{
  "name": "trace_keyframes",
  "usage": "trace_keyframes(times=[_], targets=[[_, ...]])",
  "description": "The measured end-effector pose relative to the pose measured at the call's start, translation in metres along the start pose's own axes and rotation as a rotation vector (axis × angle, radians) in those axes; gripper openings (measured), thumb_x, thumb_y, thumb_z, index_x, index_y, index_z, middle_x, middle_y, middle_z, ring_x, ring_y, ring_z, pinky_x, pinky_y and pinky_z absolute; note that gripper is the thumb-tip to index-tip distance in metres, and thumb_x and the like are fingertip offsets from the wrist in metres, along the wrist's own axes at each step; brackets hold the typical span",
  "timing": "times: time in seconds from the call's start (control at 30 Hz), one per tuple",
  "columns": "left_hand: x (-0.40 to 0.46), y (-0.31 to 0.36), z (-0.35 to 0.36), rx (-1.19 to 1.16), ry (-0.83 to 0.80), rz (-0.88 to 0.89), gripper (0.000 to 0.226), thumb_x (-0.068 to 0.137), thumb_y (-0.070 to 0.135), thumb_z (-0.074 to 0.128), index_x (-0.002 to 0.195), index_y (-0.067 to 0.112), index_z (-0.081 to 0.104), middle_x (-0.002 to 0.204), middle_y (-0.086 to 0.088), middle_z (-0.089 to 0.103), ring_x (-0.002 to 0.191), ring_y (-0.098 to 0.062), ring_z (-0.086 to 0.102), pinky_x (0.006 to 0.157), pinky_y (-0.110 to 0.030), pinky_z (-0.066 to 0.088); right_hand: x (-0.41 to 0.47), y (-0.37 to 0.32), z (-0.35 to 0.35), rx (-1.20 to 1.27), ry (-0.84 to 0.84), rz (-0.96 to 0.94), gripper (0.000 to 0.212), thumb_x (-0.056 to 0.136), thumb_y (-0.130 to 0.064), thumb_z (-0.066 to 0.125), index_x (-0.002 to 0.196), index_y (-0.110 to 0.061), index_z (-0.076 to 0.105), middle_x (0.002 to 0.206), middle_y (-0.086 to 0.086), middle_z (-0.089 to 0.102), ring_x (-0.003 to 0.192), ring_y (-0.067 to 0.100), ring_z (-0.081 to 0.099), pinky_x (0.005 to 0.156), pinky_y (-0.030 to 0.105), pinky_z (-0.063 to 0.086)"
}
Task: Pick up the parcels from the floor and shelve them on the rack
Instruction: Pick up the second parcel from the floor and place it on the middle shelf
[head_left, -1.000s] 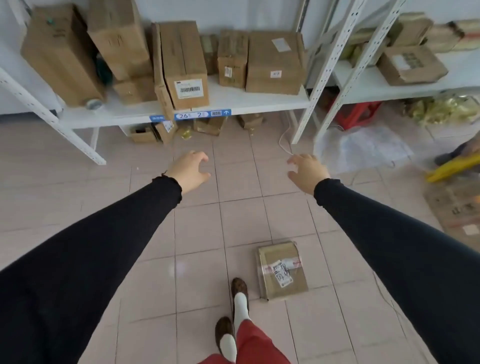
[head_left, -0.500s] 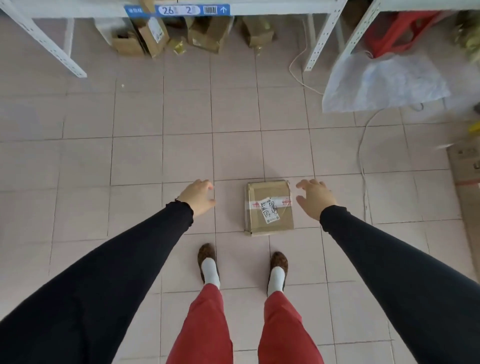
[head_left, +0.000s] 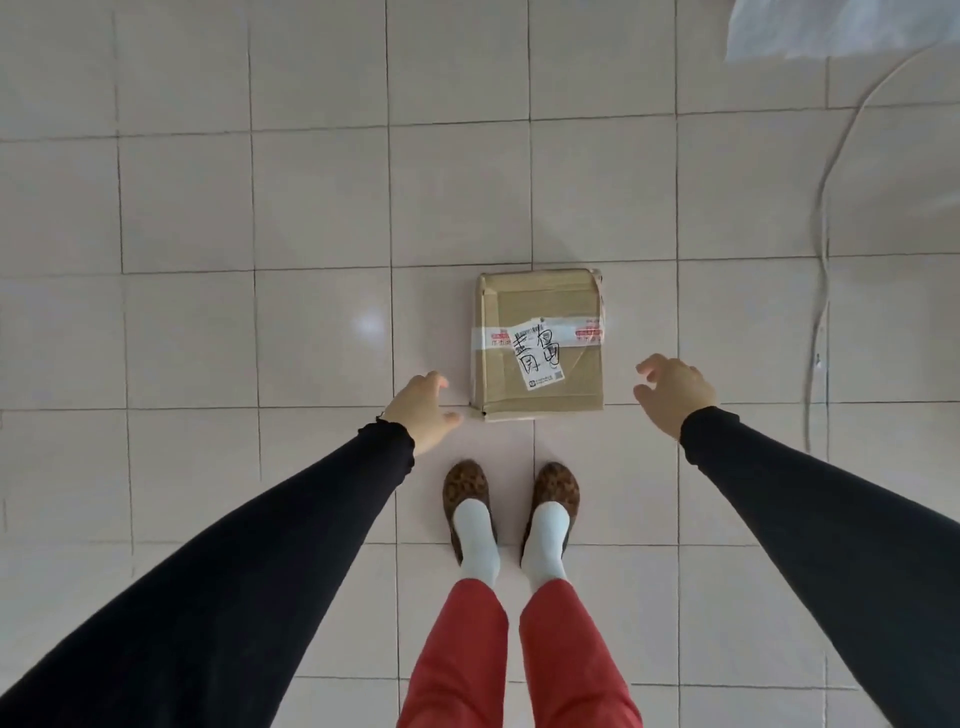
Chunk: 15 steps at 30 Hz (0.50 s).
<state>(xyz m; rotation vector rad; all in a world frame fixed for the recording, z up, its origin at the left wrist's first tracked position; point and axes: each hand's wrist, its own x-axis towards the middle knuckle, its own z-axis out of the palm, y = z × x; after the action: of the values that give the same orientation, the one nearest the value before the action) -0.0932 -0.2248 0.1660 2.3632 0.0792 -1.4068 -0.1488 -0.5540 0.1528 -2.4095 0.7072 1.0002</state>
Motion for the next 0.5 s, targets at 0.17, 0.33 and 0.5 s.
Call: trace_keyframes(times=[0.17, 0.33, 0.5], targets=[[0.096, -0.02, 0.048, -0.064, 0.014, -0.05, 0.062, 0.098, 0.026, 0.063, 0.153, 0.01, 0.039, 0.156, -0.014, 0.045, 0.137, -0.031, 0.051, 0.102, -0.033, 0.042, 0.078, 0.034, 0.068, 0.004, -0.026, 0.032, 0.037, 0.093, -0.018, 0.048, 0.13, -0.017, 0.053, 0.125, 0.009, 0.063, 0.113, 0.031, 0.056, 0.088, 0.039, 0.049], [0.171, -0.037, 0.089, -0.186, 0.018, -0.106, 0.069, 0.098, 0.028, 0.064, 0.156, 0.006, 0.034, 0.157, -0.017, 0.045, 0.136, -0.032, 0.051, 0.097, -0.031, 0.04, 0.139, 0.062, 0.124, -0.004, -0.06, 0.12, 0.044, 0.093, -0.006, 0.037, 0.133, -0.02, 0.049, 0.12, 0.012, 0.064, 0.103, 0.034, 0.06, 0.082, 0.041, 0.054], [0.216, -0.05, 0.117, -0.443, -0.059, -0.145, 0.096, 0.089, 0.051, 0.072, 0.162, 0.012, 0.023, 0.154, -0.011, 0.048, 0.12, -0.024, 0.061, 0.1, -0.034, 0.046, 0.176, 0.073, 0.165, -0.028, -0.12, 0.077, 0.046, 0.091, 0.005, 0.037, 0.133, -0.012, 0.048, 0.119, 0.012, 0.064, 0.099, 0.033, 0.06, 0.082, 0.039, 0.052]])
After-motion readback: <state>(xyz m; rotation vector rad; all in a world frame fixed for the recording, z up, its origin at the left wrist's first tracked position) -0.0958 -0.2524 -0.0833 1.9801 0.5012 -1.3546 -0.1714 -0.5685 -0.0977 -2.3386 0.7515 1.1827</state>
